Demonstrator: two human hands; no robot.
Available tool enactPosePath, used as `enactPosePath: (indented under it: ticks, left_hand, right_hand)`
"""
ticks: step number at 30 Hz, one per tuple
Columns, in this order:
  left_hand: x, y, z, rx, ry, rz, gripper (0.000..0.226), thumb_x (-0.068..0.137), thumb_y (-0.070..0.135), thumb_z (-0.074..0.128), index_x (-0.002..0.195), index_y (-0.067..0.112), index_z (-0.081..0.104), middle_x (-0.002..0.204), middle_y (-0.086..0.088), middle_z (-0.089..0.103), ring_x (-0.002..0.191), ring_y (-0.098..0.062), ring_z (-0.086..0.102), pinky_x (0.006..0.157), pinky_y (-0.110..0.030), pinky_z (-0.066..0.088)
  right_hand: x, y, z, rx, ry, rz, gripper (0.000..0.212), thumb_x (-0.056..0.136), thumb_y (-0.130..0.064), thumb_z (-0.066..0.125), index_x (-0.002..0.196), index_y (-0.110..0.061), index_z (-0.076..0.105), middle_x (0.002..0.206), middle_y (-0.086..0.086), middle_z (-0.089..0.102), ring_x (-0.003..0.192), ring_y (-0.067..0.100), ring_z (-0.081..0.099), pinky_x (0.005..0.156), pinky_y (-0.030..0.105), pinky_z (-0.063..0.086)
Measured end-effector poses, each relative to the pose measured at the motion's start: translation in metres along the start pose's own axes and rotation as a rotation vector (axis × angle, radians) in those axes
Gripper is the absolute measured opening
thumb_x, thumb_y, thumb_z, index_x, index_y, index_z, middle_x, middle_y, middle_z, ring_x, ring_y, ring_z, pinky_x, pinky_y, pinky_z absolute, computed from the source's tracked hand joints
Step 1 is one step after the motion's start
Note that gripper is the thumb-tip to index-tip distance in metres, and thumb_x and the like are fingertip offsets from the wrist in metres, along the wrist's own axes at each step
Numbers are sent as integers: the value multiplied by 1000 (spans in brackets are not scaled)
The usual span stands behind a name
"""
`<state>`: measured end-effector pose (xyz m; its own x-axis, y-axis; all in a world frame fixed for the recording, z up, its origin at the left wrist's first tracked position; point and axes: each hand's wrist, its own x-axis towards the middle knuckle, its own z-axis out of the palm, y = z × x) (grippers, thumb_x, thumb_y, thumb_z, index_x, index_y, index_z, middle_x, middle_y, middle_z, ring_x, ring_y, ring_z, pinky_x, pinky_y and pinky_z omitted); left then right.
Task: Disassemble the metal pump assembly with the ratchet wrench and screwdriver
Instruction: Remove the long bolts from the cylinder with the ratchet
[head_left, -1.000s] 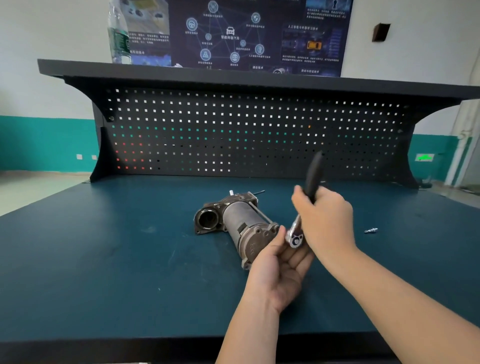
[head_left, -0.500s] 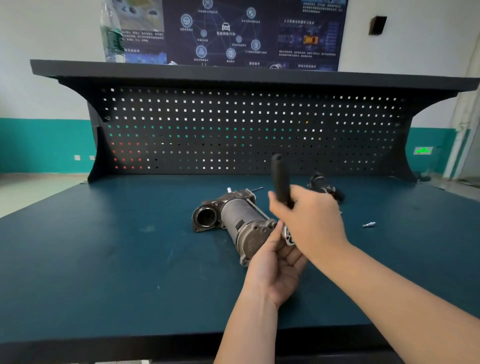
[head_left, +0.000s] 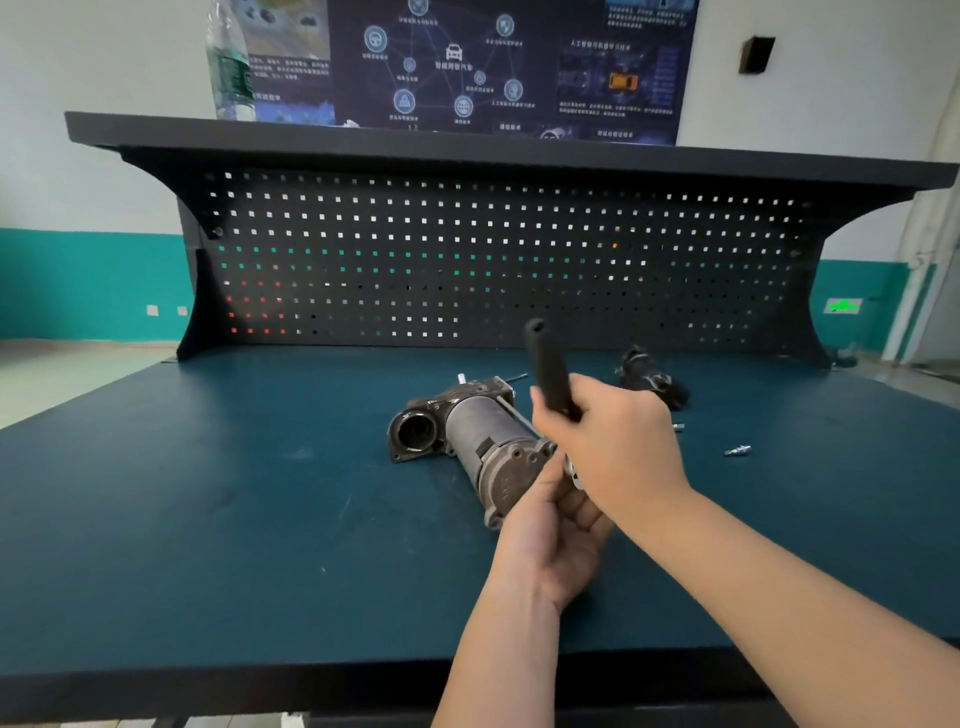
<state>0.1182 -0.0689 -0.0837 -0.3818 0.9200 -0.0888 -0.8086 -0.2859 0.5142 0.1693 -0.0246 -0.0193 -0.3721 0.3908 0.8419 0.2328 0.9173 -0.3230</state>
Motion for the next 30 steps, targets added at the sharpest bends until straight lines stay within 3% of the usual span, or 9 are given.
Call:
enactPosePath:
  ticks: [2, 6, 8, 14, 17, 20, 22, 27, 30]
  left_hand:
    - [-2, 1, 1, 7, -11, -8, 27, 83, 17, 64, 63, 4, 73, 67, -10, 71, 56, -17, 69, 50, -24, 54]
    - [-4, 0, 3, -13, -5, -24, 23, 85, 18, 63, 82, -3, 72, 90, -21, 72, 73, -27, 72, 66, -34, 60]
    - [-3, 0, 2, 3, 4, -18, 23, 85, 19, 63, 88, -3, 70, 94, -22, 71, 75, -28, 72, 70, -34, 59]
    - [-6, 1, 0, -54, -33, -39, 20, 74, 19, 71, 77, -1, 75, 93, -18, 72, 78, -26, 72, 62, -34, 59]
    - [-5, 2, 2, -95, -39, -25, 21, 80, 15, 66, 76, -4, 75, 92, -19, 72, 78, -26, 72, 62, -34, 59]
    - [-3, 0, 3, -38, 12, -19, 24, 86, 18, 62, 78, -2, 73, 88, -16, 73, 77, -24, 71, 77, -35, 57]
    - [-2, -1, 3, 11, 43, -17, 22, 86, 22, 62, 80, 2, 71, 87, -12, 73, 82, -22, 69, 87, -34, 51]
    - [-5, -1, 3, -29, 24, -61, 25, 75, 26, 71, 87, 5, 75, 98, -12, 73, 94, -22, 67, 86, -35, 51]
    - [-6, 0, 4, -81, 23, -70, 19, 66, 20, 74, 75, 4, 76, 89, -12, 73, 81, -21, 70, 80, -34, 53]
  right_hand:
    - [-5, 5, 3, 38, 35, 78, 31, 85, -45, 58, 61, -25, 56, 45, -7, 52, 50, 13, 52, 51, 29, 41]
    - [-16, 24, 7, 549, 320, 968, 32, 86, -29, 56, 59, -14, 51, 45, -1, 51, 44, 19, 49, 49, 28, 39]
    - [-15, 28, 7, 681, 304, 1155, 31, 87, -23, 55, 60, -9, 48, 41, 2, 49, 39, 19, 44, 42, 27, 37]
    - [-1, 8, -1, 91, 97, 209, 41, 79, -51, 52, 47, -28, 42, 51, -22, 54, 50, 3, 50, 49, 12, 34]
    - [-1, 16, 4, 116, 138, 336, 39, 77, -50, 52, 49, -22, 48, 45, -11, 55, 51, 7, 53, 50, 17, 38]
    - [-13, 31, 8, 546, 250, 992, 31, 83, -32, 54, 59, -12, 52, 45, 2, 52, 46, 21, 50, 48, 30, 43]
    - [-19, 32, 8, 626, 221, 1168, 32, 86, -26, 55, 60, -8, 50, 50, 8, 53, 43, 21, 47, 42, 28, 39]
    - [-4, 12, -2, 85, 146, 345, 43, 82, -45, 54, 49, -20, 43, 42, -4, 49, 50, 12, 51, 48, 20, 36]
    - [-5, 10, -1, 12, 97, 265, 44, 85, -40, 60, 49, -22, 42, 42, -5, 46, 50, 13, 50, 47, 27, 32]
